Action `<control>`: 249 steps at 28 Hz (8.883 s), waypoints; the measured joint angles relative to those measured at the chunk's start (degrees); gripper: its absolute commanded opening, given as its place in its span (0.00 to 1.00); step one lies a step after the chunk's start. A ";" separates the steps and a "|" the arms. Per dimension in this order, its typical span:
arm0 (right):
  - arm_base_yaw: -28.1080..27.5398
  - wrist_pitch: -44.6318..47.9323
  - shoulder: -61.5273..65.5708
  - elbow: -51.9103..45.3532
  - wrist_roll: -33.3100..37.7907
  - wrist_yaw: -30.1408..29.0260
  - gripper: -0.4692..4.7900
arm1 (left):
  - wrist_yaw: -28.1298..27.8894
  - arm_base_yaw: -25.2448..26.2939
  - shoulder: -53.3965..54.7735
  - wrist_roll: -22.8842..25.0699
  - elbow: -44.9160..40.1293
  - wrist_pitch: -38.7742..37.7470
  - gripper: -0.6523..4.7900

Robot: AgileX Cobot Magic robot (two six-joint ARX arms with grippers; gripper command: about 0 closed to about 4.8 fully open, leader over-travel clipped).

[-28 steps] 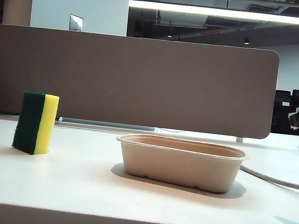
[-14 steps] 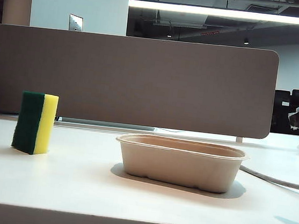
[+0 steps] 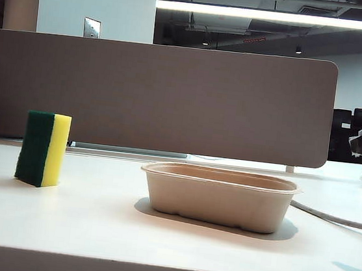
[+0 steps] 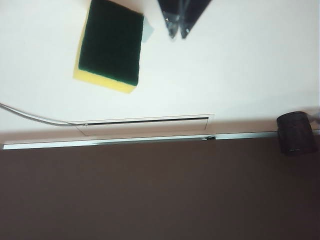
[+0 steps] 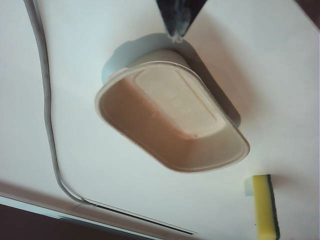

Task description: Pick up the cleaning sponge from the table and place it into the paper lunch box.

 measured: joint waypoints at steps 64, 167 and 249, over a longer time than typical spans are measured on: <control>0.00 -0.02 0.00 0.00 0.00 0.02 0.08 | -8.00 -12.85 91.23 -17.88 31.61 29.77 1.00; 0.00 0.00 -0.02 0.00 0.00 0.00 0.08 | 28.30 -28.15 45.27 -10.43 52.37 -11.13 0.11; 0.00 0.00 -0.35 0.00 0.00 0.00 0.08 | 2.38 6.08 -0.04 -3.52 0.00 -9.44 0.11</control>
